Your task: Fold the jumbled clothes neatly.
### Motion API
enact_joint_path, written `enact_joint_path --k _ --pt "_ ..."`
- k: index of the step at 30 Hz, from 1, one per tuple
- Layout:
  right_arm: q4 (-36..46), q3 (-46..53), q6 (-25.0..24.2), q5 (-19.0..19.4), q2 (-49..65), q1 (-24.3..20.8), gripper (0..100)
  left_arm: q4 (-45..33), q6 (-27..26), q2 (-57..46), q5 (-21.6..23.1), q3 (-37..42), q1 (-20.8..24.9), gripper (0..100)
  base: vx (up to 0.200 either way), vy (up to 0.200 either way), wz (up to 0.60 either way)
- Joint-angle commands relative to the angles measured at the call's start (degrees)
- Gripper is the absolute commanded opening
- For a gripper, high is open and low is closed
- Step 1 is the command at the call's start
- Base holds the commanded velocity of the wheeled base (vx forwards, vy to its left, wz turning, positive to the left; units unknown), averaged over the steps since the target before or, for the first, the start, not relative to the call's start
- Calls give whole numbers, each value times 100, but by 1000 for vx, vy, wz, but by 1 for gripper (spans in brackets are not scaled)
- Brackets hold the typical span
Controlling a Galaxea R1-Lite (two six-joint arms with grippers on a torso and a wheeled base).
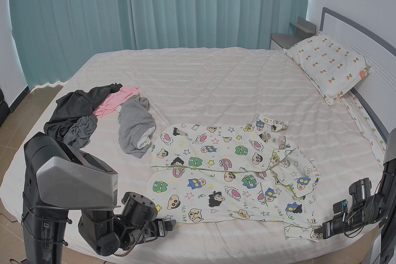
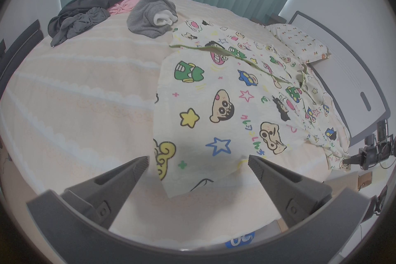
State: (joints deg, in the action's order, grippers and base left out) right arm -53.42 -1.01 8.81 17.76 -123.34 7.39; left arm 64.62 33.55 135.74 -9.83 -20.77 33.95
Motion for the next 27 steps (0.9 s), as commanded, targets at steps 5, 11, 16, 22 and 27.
enact_joint_path --k 5,11,16,22,27 --pt "7 101 15 -10 12 -9 0 -55 3 172 -19 -252 24 100 0 0 0" --pt "7 101 15 -1 12 -9 0 -73 3 189 -19 -287 33 0 0 0 0" --pt "16 101 15 8 3 -9 0 -37 20 216 -178 -278 33 0 0 0 0" --pt "51 101 6 -1 12 0 0 -29 20 216 -204 -190 24 0 0 0 0" --pt "235 101 15 -18 56 0 0 -29 38 146 -230 -6 24 0 0 0 0"
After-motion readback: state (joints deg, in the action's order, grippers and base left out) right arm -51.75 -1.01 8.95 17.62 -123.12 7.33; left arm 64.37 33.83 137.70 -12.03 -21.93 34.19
